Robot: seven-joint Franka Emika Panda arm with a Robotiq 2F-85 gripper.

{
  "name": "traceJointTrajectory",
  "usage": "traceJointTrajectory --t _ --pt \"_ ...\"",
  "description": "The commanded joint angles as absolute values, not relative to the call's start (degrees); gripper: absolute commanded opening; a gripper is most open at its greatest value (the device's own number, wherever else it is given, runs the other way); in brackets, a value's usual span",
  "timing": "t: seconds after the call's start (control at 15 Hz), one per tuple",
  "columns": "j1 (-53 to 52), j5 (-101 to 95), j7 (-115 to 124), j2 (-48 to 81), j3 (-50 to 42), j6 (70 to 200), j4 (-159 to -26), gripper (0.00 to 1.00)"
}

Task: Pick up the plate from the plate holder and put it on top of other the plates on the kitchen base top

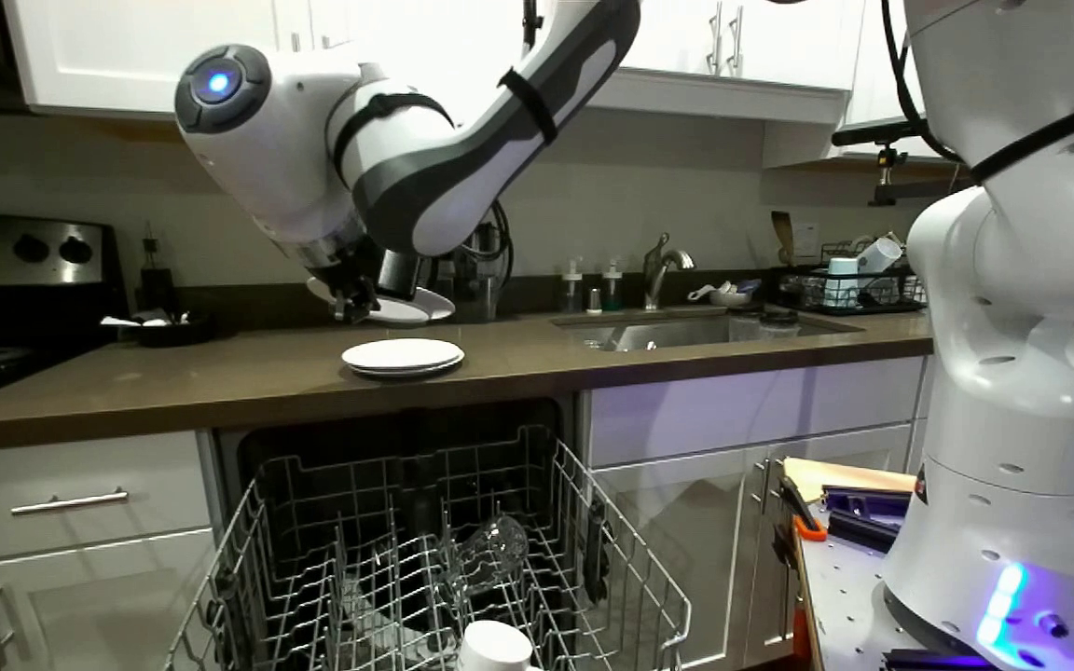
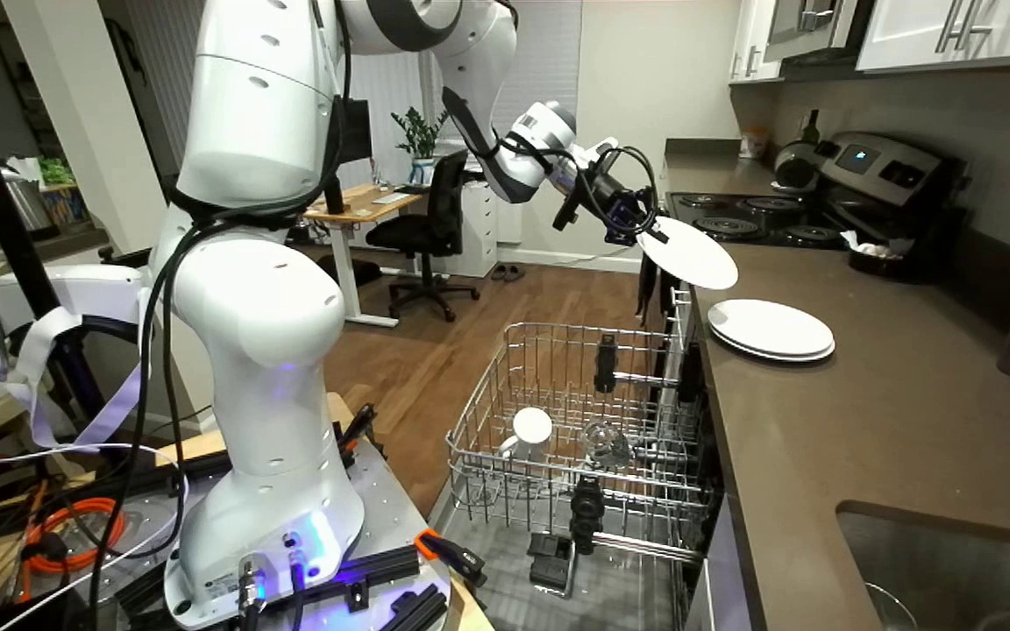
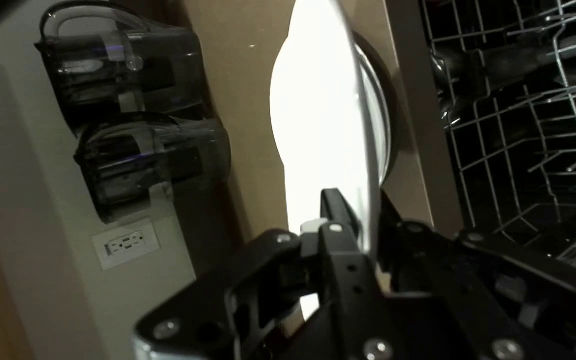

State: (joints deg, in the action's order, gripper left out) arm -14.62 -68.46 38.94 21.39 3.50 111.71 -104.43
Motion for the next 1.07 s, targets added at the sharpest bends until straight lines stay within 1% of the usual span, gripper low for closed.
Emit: traceJointTrajectory --t 0.0,0.6,1.0 --pt "-13.6 -70.7 40.2 27.5 2.6 108.5 -96.6 0.09" --pt "-10.5 -69.5 40.4 39.7 -2.0 109.4 -84.3 0.08" --pt "-8.7 -68.9 38.8 45.5 -3.0 111.4 -76.9 0.08"
